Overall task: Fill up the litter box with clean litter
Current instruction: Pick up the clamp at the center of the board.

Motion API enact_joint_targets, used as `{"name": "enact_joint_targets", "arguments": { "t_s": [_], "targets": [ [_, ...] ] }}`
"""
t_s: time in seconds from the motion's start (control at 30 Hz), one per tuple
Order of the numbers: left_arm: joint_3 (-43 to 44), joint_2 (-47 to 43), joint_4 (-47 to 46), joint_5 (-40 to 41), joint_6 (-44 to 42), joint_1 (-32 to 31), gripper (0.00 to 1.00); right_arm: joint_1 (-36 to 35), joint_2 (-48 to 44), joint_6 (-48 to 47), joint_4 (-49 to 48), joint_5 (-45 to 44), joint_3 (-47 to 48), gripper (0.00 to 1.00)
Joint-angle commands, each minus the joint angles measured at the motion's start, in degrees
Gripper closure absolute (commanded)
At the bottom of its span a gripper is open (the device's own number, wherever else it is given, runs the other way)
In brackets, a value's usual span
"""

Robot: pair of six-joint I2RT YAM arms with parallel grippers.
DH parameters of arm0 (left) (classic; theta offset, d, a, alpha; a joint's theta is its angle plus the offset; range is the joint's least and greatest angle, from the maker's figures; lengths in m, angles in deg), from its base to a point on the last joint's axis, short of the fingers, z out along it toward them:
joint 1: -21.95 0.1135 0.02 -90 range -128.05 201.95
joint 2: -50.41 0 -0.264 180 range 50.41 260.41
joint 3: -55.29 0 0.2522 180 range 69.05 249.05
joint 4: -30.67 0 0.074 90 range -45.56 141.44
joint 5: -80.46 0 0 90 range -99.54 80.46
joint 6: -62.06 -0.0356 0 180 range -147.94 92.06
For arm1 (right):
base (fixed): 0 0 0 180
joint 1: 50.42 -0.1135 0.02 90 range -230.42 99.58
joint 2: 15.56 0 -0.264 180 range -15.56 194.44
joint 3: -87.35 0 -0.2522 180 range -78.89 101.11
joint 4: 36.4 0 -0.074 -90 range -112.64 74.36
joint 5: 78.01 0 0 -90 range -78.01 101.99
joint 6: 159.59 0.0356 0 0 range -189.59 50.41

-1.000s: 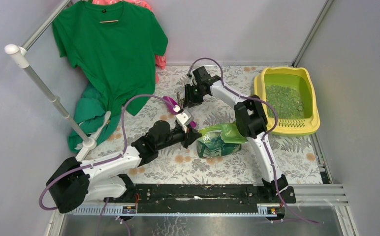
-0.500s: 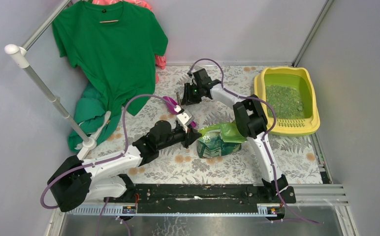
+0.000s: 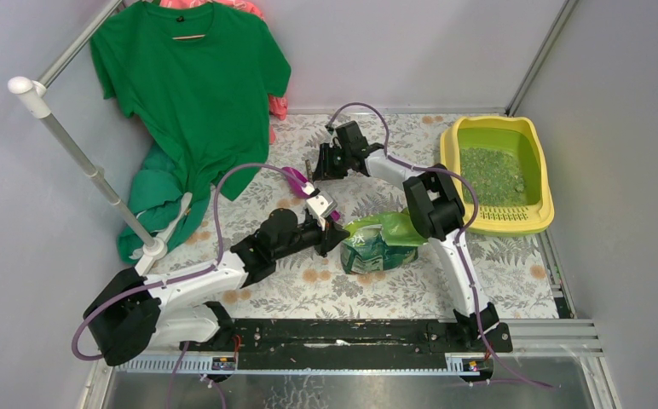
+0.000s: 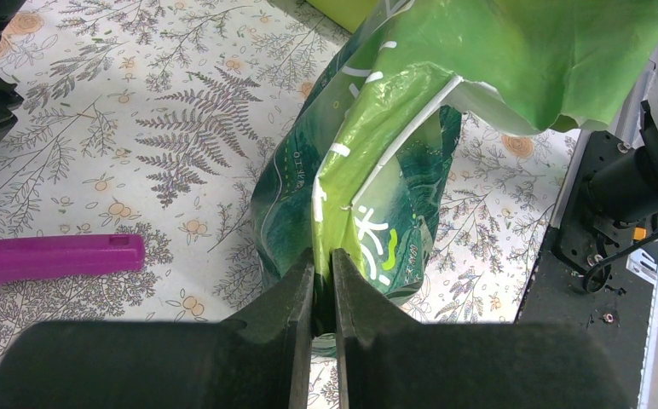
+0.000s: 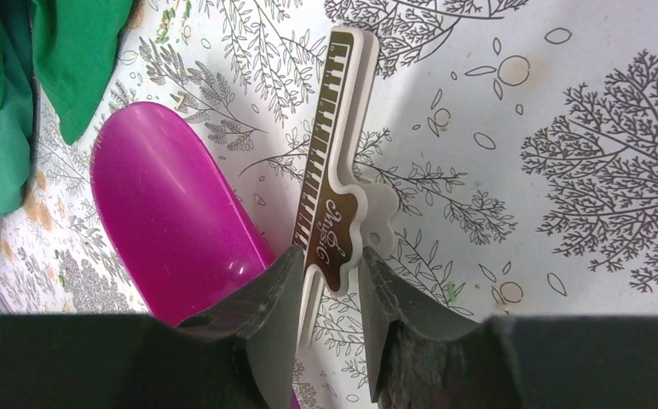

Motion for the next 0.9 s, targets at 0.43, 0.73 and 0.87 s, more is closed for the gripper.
{"name": "enact_joint_targets", "arguments": {
  "t_s": [0.43,0.73,0.87],
  "targets": [
    [0.4,1.0,0.5,1.1,-1.2,-0.3,0.83,1.3,-10.6,1.1,-13.7,-0.4,-11.5,0.98],
    [0.7,1.1,0.4,0.6,-0.7,-0.3,0.83,3.9,-29.6,-2.2,-19.3,-6.4,-27.2,1.0],
    [0.4,-0.6,0.8,0.4,-0.2,-0.3,0.83,4.5,-41.3,-3.5,-21.4,-6.9,-35.1,1.0]
  ]
}}
